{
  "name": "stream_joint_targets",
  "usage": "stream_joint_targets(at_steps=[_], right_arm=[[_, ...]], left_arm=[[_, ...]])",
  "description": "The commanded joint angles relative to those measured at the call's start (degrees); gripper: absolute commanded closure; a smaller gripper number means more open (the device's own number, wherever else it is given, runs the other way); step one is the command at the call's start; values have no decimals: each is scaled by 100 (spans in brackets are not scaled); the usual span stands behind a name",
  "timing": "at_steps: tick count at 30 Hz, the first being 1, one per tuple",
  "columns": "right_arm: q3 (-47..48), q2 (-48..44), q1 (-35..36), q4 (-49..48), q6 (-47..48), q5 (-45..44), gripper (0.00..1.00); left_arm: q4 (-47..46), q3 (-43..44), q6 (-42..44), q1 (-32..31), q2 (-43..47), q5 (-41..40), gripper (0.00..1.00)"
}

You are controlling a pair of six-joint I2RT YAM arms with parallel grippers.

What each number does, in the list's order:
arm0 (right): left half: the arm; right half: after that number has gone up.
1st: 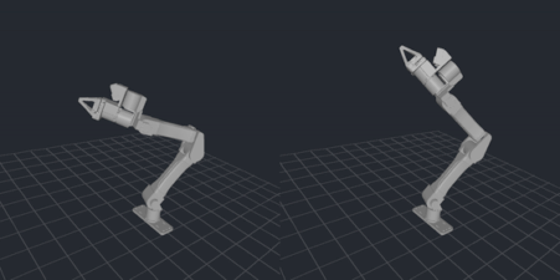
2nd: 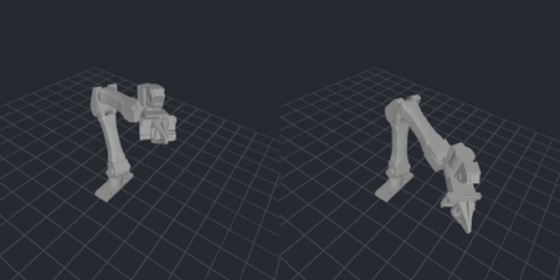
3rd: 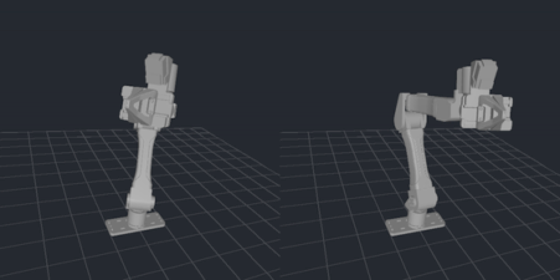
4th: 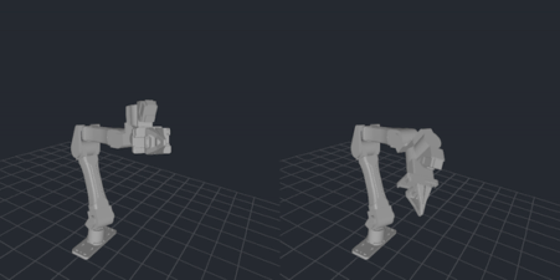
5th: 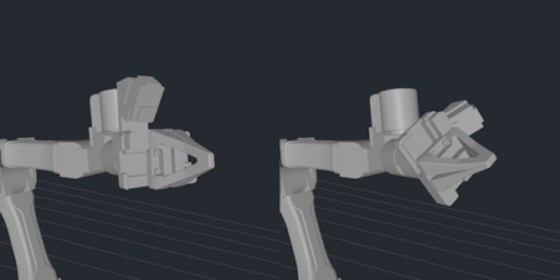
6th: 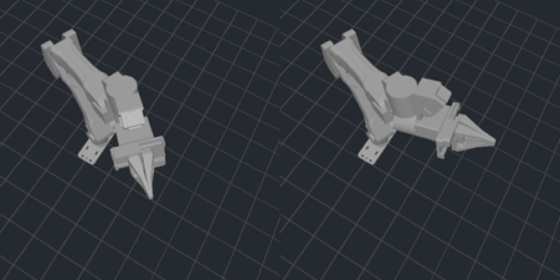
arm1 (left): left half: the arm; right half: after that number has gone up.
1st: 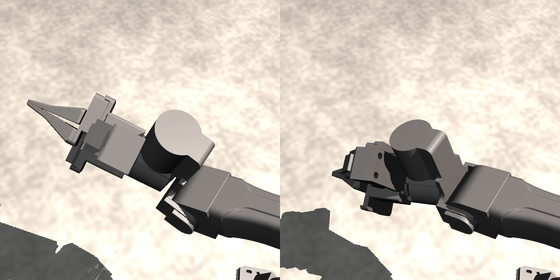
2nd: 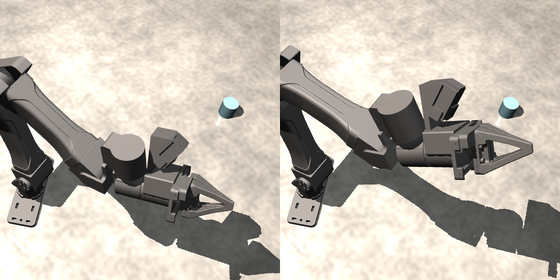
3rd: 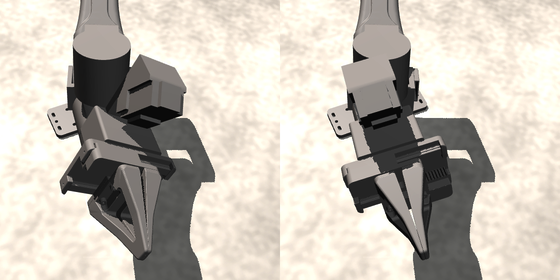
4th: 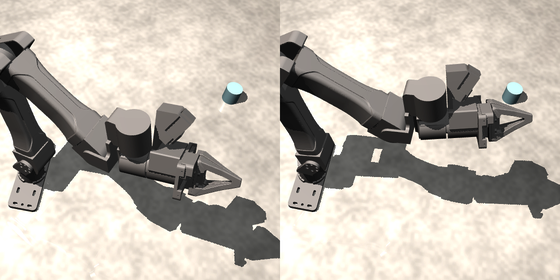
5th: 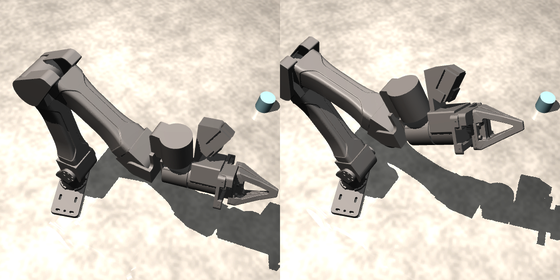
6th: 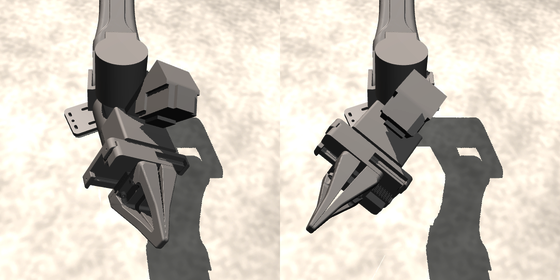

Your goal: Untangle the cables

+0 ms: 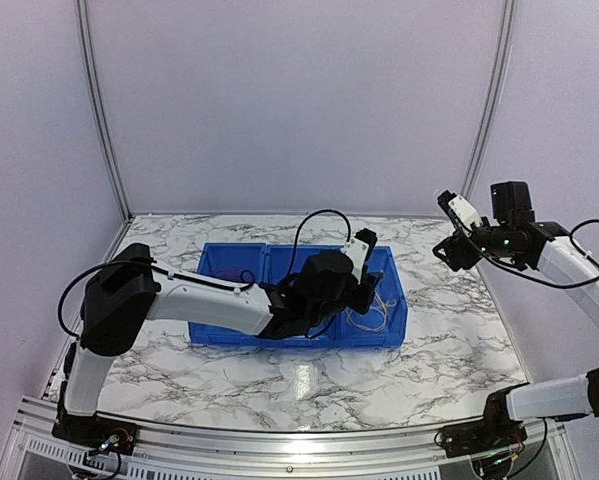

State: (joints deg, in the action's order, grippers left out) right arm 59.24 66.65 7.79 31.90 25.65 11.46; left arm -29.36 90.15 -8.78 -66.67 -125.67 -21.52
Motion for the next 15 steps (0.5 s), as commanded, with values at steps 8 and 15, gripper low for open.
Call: stream_joint_targets(at_steps=[8,15], right_arm=[[16,-201,-185,-553,-288,745,4],[-88,-503,-183,-1746,-1099,572,2]], left_arm=[[935,-695,-221,33,1468,-292,38],[1637,-2010,359,74,3351,-1395,15]])
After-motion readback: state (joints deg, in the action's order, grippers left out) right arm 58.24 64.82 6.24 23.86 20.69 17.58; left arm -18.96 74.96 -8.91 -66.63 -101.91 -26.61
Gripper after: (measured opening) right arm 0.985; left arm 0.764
